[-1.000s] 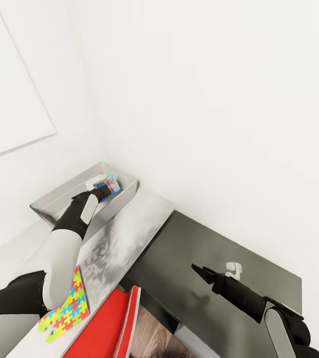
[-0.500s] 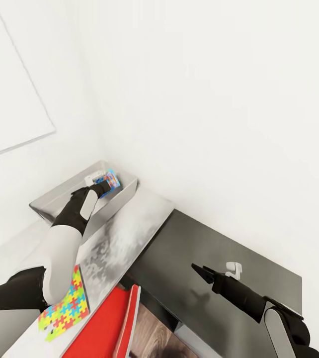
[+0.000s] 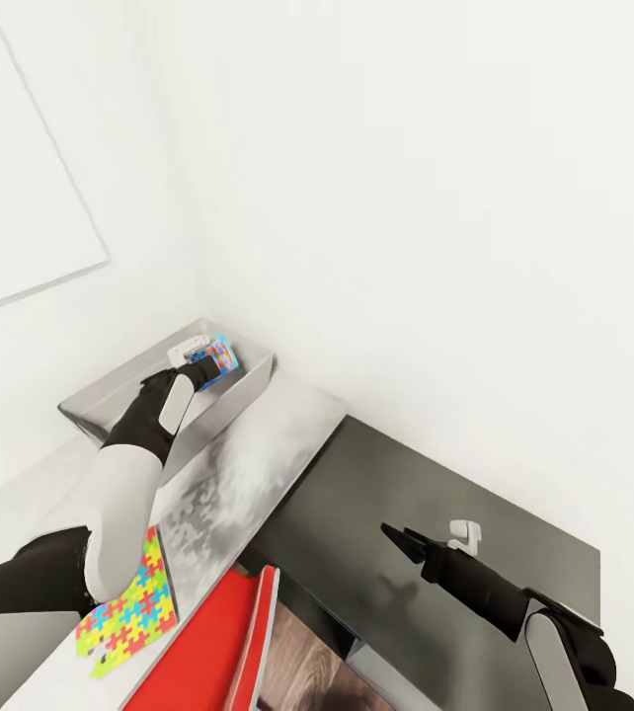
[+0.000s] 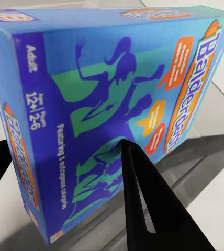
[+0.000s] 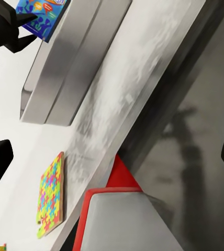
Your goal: Put all the toys in the child's room - the three board games (two on the bed and one on the table), the two jigsaw puzzles on the table, and the tennis ball on the table - inside the toy box on the table in the child's room.
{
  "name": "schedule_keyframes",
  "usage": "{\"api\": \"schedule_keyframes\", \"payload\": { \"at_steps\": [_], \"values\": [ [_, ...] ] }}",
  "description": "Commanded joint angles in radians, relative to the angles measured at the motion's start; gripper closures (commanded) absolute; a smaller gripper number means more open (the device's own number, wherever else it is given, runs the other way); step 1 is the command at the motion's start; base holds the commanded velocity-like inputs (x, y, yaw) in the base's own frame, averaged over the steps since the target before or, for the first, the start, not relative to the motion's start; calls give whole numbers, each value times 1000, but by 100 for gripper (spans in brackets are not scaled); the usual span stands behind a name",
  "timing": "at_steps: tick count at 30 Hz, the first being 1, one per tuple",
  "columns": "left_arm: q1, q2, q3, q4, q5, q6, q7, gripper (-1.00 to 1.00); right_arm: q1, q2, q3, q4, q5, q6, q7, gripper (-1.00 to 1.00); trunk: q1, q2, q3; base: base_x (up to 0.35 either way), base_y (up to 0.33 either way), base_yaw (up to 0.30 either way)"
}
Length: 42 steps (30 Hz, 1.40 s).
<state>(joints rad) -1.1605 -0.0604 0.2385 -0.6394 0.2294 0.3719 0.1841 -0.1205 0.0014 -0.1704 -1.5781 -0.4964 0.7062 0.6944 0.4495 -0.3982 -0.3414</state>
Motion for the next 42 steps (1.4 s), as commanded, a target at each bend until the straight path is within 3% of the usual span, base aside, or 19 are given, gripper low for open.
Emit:
{"api": "schedule_keyframes", "payload": {
  "at_steps": [1,14,42],
  "values": [
    [-1,-1,3,-2,10,5,3,100,-1,0,-1,0,-4,6,2,-100,1,-2,-2,0,0,0],
    [-34,-1,4,0,11,10,3,100,-1,0,-1,-1,-4,7,4,-100,1,-2,-5,0,0,0],
    [-36,-7,4,1,10,12,3,100,-1,0,-1,-2,-4,9,5,-100,1,-2,-46,0,0,0]
  ]
}}
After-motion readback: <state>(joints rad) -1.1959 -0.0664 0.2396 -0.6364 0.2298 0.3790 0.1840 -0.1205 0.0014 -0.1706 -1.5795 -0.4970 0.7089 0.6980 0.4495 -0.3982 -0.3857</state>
